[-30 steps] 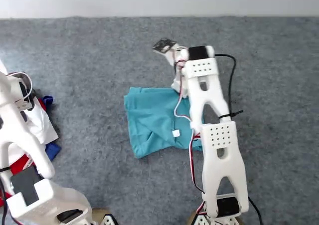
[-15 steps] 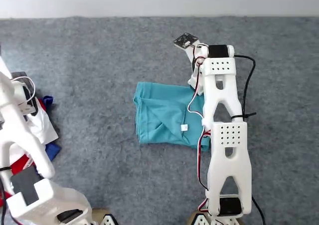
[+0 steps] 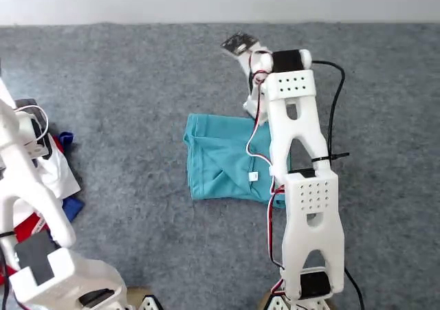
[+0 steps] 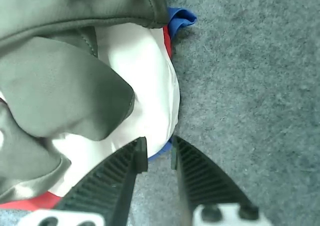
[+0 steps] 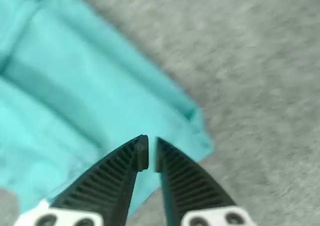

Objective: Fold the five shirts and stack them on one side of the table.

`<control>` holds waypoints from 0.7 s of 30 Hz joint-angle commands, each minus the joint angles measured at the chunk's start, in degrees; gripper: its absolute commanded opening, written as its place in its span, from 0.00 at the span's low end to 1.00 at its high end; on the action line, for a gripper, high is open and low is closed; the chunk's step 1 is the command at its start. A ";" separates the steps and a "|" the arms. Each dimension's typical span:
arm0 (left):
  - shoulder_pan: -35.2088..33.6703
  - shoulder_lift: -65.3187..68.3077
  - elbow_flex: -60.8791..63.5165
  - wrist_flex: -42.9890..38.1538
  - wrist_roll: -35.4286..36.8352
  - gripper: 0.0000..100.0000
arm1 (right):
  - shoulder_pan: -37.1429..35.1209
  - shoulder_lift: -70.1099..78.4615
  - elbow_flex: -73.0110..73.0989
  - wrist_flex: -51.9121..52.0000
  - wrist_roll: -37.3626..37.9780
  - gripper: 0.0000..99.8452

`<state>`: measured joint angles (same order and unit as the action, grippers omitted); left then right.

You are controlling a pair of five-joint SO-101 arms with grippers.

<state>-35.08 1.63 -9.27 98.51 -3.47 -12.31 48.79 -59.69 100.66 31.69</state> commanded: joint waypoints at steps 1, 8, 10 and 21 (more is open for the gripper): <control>0.09 -6.07 -2.15 0.35 0.44 0.09 | -3.21 -7.43 10.20 2.33 -0.44 0.01; 0.18 -11.52 -1.89 0.26 0.44 0.09 | -12.62 -9.36 20.48 2.33 -1.14 0.01; 0.18 -11.69 -1.89 0.35 0.44 0.09 | -16.13 -9.36 21.71 2.33 -2.64 0.01; -0.09 -11.96 -1.89 0.53 0.18 0.09 | -20.79 -20.53 22.33 2.33 -2.90 0.01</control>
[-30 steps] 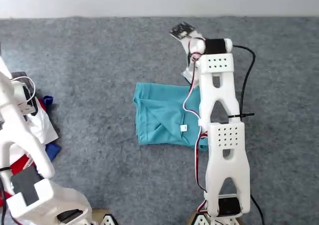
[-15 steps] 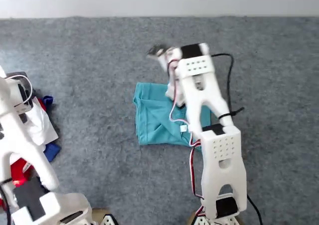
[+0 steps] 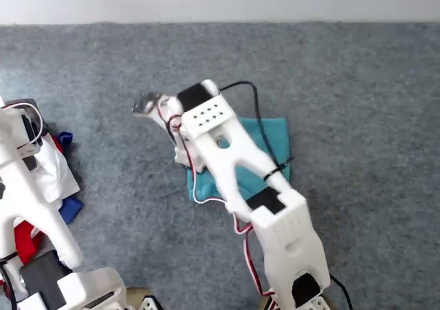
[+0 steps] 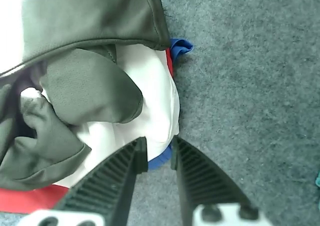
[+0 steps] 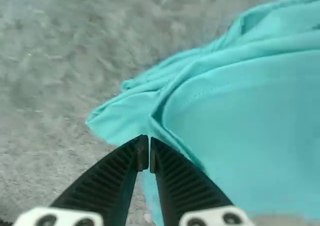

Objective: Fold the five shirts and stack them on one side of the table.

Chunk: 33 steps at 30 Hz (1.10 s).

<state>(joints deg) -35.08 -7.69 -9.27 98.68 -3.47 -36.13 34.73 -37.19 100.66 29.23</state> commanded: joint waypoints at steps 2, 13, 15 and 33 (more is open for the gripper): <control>-0.09 -2.64 -1.89 0.26 0.18 0.09 | 7.52 -7.16 -0.18 2.24 -0.26 0.01; -0.18 -2.73 -2.07 0.35 0.53 0.09 | 8.13 1.36 -0.09 2.33 -0.88 0.01; -0.18 -2.73 -2.15 0.44 0.53 0.09 | 2.42 1.45 -0.09 2.33 -2.55 0.01; -5.98 -2.81 -4.09 1.67 0.53 0.09 | 3.03 -18.95 20.57 2.15 -9.67 0.01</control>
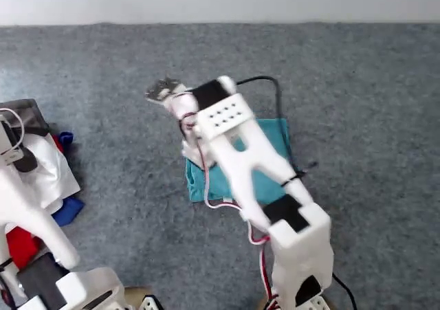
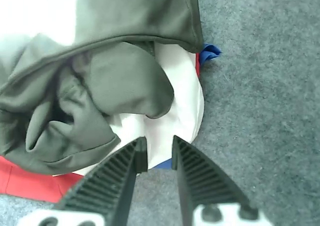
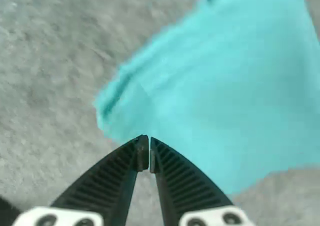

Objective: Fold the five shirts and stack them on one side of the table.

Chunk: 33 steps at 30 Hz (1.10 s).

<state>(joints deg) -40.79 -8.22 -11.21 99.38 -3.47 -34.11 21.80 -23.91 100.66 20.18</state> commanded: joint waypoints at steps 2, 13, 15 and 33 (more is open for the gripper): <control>-0.18 -2.29 -2.15 0.97 0.53 0.09 | -0.75 -5.76 10.99 1.71 -0.79 0.01; -0.18 -5.19 -2.07 0.97 0.53 0.09 | -10.95 4.88 10.20 -8.04 -5.10 0.01; 0.62 -8.53 -2.07 0.97 0.53 0.09 | -11.21 3.82 7.47 -3.56 -5.19 0.01; 14.33 -23.12 10.42 0.70 0.53 0.10 | 15.78 -25.27 26.81 -1.63 -20.31 0.24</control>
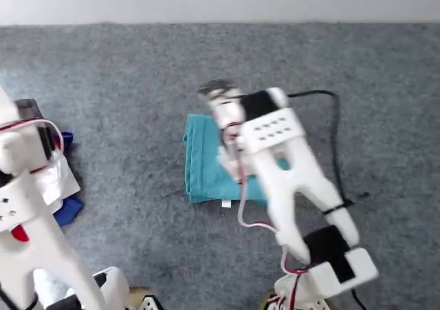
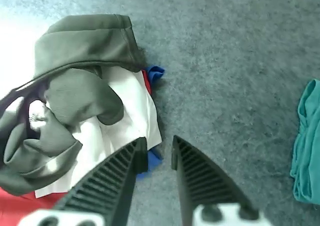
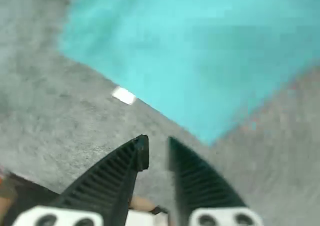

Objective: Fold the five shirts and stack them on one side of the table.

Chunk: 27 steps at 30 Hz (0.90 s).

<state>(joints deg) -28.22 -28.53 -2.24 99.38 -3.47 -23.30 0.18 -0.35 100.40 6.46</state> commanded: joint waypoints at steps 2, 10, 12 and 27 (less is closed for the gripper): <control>2.99 -4.57 2.68 0.62 0.53 0.10 | 6.90 -3.65 6.59 -5.32 -10.81 0.33; 6.33 -8.53 5.76 0.62 0.53 0.10 | 6.90 -2.68 19.87 -25.10 -15.12 0.44; 6.15 -8.70 6.37 0.62 0.26 0.10 | 6.99 -0.40 20.92 -27.91 -15.12 0.44; 6.24 -8.35 7.16 0.09 0.18 0.10 | 10.07 25.80 5.80 -24.13 -22.95 0.39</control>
<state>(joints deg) -22.33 -36.18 5.23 99.38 -3.47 -14.68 21.89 8.79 73.93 -15.87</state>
